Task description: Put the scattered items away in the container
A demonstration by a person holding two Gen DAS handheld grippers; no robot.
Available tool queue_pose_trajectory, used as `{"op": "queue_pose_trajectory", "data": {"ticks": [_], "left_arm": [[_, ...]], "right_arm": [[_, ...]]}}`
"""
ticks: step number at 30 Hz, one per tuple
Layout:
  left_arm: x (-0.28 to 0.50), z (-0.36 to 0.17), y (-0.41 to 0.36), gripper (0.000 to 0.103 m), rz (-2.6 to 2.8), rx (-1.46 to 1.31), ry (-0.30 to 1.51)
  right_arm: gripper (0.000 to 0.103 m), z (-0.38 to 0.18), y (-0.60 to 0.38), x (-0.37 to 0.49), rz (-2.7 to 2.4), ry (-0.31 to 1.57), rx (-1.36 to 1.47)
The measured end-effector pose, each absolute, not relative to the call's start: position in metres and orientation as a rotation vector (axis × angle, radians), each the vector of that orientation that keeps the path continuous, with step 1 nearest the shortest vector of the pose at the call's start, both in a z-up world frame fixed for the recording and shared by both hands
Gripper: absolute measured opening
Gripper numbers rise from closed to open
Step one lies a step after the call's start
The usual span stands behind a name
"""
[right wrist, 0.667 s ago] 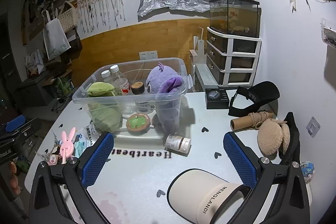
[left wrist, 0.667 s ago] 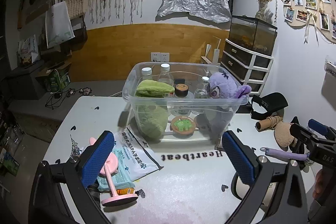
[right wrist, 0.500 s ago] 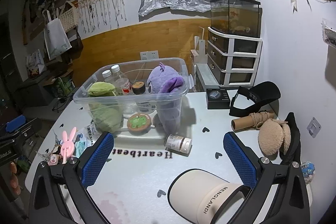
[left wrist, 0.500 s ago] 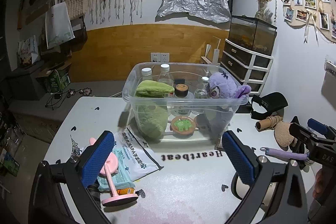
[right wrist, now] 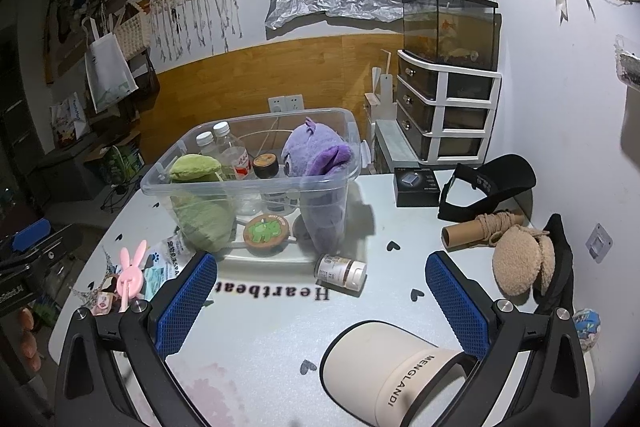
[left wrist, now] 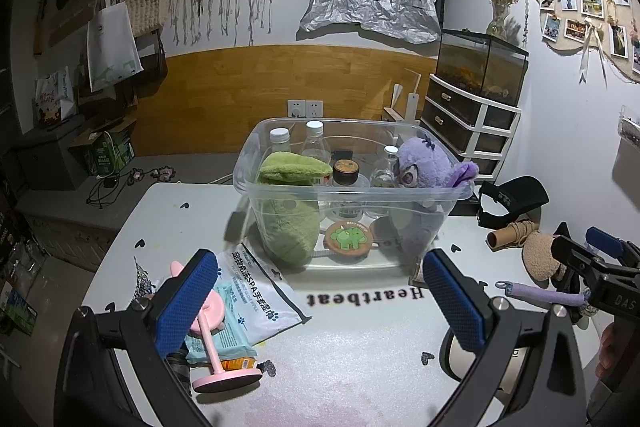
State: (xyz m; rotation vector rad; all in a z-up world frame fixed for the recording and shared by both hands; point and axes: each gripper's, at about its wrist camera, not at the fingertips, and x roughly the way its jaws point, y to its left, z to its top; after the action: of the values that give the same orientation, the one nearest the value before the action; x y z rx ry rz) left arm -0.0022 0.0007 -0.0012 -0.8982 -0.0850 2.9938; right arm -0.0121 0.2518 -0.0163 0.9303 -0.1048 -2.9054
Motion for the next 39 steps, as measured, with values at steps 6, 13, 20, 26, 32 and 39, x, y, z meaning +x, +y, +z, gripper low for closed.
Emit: {"op": "queue_pose_trajectory", "data": {"ticks": [6,13,20,26,32,39], "left_arm": [[-0.003,-0.004,-0.001,0.103,2.996,-0.913,-0.090],[-0.005,-0.011,0.001,0.103,2.972,-0.937,-0.089],[-0.008,-0.025,0.009,0.103,2.907,-0.991,-0.069],[-0.011,-0.041,0.011,0.103,2.871,-1.049,-0.084],[-0.011,-0.060,0.010,0.103,2.860,-1.119,-0.105],[-0.004,-0.075,-0.011,0.103,2.880,-1.192,-0.156]], "right_arm": [[0.103,-0.015,0.251,-0.012,-2.903,-0.110,0.933],[0.103,-0.022,0.250,-0.012,-2.879,-0.130,0.965],[0.103,-0.040,0.248,-0.012,-2.818,-0.150,1.048],[0.103,-0.068,0.251,-0.009,-2.736,-0.199,1.171],[0.103,-0.095,0.249,-0.008,-2.681,-0.197,1.278],[0.103,-0.115,0.226,-0.022,-2.577,-0.144,1.336]]}}
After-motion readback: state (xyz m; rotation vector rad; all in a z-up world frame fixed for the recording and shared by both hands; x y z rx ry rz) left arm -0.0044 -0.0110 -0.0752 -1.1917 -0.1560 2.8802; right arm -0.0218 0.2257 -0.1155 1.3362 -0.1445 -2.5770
